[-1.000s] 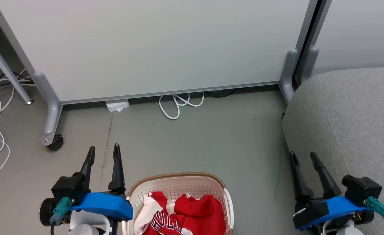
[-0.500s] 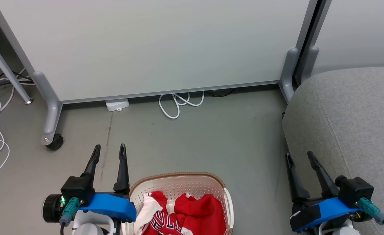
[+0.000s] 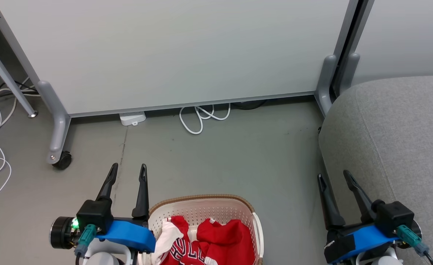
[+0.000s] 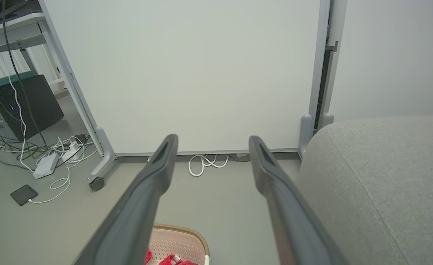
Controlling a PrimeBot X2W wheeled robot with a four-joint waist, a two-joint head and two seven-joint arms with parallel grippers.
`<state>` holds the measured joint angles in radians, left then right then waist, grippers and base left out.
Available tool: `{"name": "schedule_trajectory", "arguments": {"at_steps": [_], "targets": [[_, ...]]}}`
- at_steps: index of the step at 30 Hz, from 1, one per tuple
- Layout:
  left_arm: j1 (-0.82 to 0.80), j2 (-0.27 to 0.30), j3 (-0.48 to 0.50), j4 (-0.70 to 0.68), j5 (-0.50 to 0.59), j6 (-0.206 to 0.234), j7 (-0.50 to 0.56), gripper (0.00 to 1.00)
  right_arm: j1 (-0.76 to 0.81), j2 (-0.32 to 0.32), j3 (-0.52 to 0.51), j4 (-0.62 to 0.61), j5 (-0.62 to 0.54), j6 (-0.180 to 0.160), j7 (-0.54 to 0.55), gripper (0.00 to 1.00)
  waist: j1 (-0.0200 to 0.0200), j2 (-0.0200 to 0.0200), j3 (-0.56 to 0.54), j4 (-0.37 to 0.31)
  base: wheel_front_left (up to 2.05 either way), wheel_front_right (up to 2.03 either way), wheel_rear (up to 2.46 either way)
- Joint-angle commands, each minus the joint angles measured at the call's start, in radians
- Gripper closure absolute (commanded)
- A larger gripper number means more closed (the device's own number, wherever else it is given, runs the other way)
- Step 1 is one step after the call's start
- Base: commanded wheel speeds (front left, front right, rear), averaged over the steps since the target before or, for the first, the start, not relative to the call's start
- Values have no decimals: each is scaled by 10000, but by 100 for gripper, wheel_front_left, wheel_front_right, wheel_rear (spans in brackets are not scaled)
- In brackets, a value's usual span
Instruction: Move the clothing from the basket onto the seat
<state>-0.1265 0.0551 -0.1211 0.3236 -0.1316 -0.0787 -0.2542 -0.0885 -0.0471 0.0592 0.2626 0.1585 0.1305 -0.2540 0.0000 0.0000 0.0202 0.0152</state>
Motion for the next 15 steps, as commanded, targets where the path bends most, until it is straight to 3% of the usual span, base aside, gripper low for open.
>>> {"name": "schedule_trajectory", "arguments": {"at_steps": [1, 15], "targets": [[-140, -13, 11, 11, 168, -5, -63, 0, -29, -56, 26, -21, -142, 4, -68, 0, 0, 0, 1, 3, 0, 0, 0], [-109, -41, 64, 146, 491, -97, -125, 0, -50, -55, 95, 88, -275, 4, -121, 0, 0, 0, 4, -5, 0, 0, 0]]}}
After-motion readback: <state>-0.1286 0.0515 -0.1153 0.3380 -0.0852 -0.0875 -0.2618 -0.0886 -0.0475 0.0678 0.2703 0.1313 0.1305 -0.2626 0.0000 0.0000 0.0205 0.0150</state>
